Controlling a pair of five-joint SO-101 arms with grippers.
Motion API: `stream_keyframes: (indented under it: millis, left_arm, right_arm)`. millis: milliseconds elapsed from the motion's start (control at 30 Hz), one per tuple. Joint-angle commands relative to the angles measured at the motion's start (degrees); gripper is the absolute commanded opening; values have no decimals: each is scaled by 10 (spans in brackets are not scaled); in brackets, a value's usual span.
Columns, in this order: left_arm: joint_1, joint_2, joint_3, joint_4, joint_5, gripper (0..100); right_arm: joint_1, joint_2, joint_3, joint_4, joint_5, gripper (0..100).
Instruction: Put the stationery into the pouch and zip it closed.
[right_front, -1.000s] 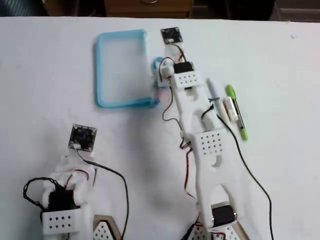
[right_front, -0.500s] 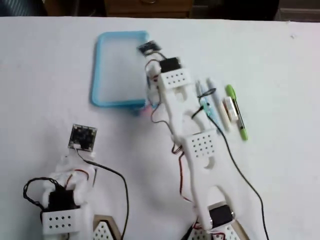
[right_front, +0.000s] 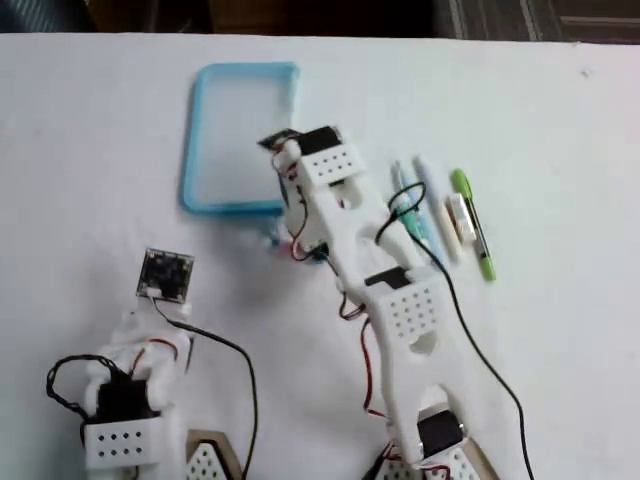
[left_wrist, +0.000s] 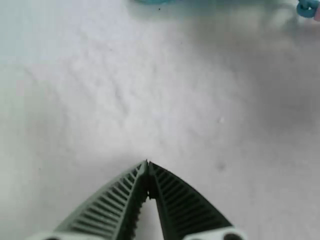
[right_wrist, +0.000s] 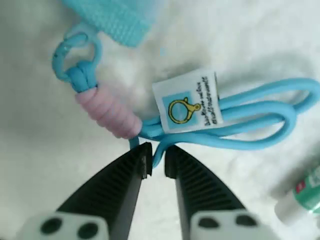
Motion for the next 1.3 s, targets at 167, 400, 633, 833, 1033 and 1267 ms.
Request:
stream_keyframes:
  millis: [167,400,633,833,1033,1267]
  left_arm:
    - [-1,-7,-4,3,-4,25]
    - [-1,-7,-4,3,-4,25]
    - [-1,-7,-4,3,-4,25]
    - [-1,-7,-4,3,-4,25]
    - [-1,-7,-4,3,-4,25]
    - [-1,-7,-4,3,-4,25]
  right_arm:
    - [15,-60,14,9,-18,272]
    - [60,-59,15,-72,-19,255]
    - [96,-27,11,-138,-15,255]
    - [97,12,11,-185,-8,255]
    - [92,47,10,-191,75,254]
    - [95,65,10,-189,164,139]
